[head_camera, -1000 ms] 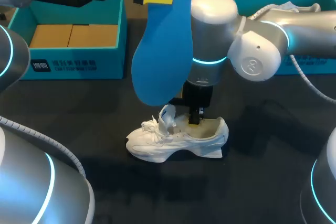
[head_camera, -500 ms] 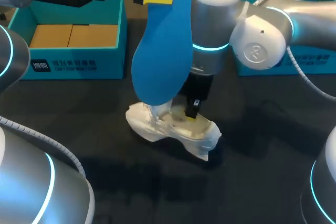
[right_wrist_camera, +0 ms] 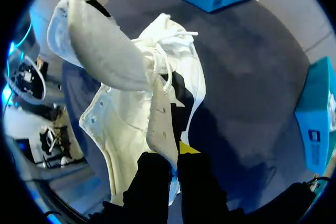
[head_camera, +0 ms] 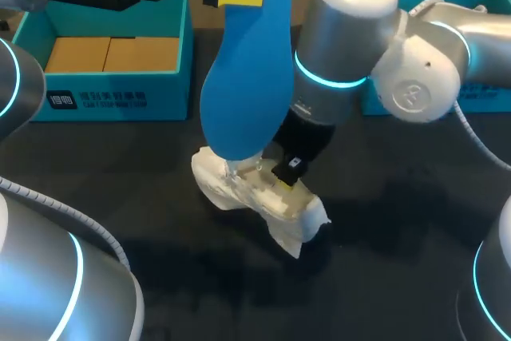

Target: Take the shoe out of the shoebox, open the shoe tongue, remove and reinsert the insole, then place the shoe into the shoebox

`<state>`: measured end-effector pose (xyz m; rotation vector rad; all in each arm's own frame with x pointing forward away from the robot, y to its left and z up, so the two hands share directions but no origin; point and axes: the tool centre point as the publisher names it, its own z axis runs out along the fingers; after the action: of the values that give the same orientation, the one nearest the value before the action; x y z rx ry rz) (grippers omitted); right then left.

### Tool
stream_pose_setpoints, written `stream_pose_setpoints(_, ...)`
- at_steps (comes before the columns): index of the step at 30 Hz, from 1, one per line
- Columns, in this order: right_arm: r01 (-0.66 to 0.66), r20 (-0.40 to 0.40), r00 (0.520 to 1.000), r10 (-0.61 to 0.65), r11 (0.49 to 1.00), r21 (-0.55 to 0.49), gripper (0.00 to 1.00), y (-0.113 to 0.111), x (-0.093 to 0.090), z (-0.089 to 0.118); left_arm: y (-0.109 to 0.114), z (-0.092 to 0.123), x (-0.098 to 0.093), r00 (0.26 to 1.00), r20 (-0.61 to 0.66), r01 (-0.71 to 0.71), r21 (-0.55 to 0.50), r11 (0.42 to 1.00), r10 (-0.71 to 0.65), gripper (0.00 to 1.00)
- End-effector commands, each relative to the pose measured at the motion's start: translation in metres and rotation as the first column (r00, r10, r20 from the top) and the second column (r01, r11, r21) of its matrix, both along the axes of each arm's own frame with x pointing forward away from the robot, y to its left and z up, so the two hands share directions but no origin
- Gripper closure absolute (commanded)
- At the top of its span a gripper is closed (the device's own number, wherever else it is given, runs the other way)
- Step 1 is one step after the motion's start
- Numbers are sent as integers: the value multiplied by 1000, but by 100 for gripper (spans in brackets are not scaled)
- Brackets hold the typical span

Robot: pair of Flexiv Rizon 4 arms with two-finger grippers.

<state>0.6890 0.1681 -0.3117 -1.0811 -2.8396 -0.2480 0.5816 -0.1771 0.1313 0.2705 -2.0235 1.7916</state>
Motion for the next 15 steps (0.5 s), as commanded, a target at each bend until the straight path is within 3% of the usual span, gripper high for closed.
stream_pose_setpoints(1,181,38,982,-182,983,29,100,4,-10,-5,-1,1,0,1000,0,0,3,1000,0,100)
stream_pose_setpoints(15,431,23,902,-432,901,50,100,12,-26,-15,-1,1,0,1000,0,0,3,1000,0,100)
